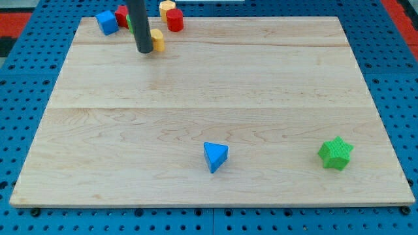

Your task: Move green star closer to the blue triangle

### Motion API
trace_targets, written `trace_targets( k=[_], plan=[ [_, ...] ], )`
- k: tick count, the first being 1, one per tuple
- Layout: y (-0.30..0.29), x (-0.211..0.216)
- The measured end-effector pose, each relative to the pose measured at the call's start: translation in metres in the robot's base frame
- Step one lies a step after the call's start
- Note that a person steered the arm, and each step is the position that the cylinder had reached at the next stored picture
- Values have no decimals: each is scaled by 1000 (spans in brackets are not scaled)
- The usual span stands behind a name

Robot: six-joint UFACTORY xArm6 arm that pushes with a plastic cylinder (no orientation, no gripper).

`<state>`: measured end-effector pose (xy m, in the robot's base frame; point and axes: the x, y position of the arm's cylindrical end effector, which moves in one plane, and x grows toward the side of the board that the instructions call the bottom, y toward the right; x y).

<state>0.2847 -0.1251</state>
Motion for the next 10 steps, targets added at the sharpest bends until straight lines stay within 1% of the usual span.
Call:
trace_targets(
  k=[1, 2, 3, 4, 5, 6, 7, 8, 9, 10],
  plan=[
    [29, 5],
    [37, -9],
    [14, -39],
    [33, -22],
    [95, 43],
    [148, 90],
    [244, 137],
    [325, 175],
    [326, 228],
    [322, 265]
  ],
)
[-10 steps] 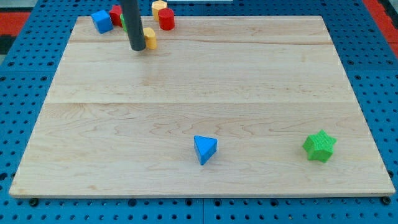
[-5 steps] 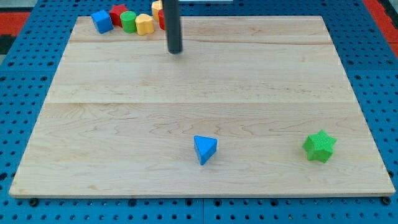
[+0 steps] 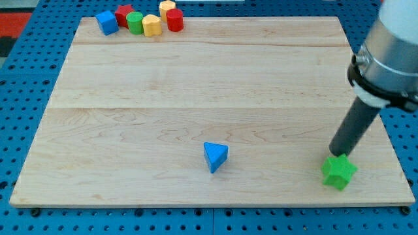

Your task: Move green star closer to the blue triangle

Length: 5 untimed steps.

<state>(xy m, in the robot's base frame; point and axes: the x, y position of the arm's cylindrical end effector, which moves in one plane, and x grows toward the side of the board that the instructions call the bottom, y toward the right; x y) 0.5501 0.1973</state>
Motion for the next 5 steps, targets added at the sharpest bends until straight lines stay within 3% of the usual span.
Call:
trace_targets(
  k=[1, 2, 3, 4, 5],
  plan=[
    [-6, 20],
    [24, 12],
    [66, 37],
    [72, 68],
    [25, 68]
  ],
)
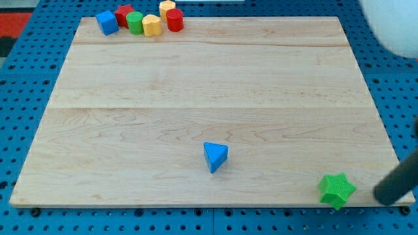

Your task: Move green star closer to the blue triangle

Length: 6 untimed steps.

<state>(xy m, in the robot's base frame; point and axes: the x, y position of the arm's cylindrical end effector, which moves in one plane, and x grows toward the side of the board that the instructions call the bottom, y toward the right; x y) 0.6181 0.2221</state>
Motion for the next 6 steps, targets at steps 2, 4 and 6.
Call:
trace_targets(
  k=[2, 4, 6],
  plan=[
    [-158, -10],
    [-200, -58],
    [-321, -112]
  ],
)
